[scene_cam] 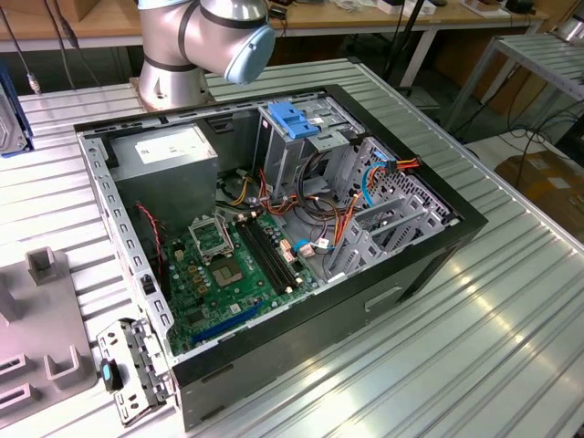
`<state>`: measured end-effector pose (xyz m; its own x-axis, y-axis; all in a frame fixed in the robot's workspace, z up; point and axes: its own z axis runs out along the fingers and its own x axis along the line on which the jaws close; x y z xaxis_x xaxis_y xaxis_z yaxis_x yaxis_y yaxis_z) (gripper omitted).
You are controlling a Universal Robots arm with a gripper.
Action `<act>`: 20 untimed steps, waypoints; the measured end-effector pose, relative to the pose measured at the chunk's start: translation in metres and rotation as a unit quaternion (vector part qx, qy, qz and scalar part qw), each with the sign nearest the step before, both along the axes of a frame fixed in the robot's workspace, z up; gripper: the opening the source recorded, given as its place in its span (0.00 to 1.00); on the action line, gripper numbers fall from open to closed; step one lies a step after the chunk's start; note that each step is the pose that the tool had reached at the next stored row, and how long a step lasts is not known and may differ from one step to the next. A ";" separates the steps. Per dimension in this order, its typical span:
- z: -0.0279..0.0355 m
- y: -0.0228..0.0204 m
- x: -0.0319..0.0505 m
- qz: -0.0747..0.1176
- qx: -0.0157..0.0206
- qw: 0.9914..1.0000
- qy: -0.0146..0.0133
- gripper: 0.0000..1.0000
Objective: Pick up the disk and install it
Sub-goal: 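Pick up the disk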
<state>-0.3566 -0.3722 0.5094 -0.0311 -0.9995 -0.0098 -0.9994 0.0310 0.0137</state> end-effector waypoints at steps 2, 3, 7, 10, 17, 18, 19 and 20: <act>-0.0001 -0.0003 0.0011 0.000 0.000 1.000 0.000 0.37; 0.0000 -0.0003 0.0017 0.000 0.000 1.000 0.000 0.37; 0.0000 -0.0008 0.0057 0.000 0.000 1.000 0.000 0.37; 0.0000 -0.0011 0.0086 0.000 0.000 1.000 0.000 0.37; 0.0000 -0.0023 0.0147 0.000 0.000 1.000 0.000 0.37; 0.0000 -0.0026 0.0158 0.000 0.000 1.000 0.000 0.37; -0.0001 -0.0028 0.0164 0.000 0.000 1.000 0.000 0.37; 0.0000 -0.0029 0.0170 0.000 0.000 1.000 0.000 0.37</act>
<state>-0.3396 -0.3751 0.5094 -0.0311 -0.9995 -0.0099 -0.9994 0.0309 0.0139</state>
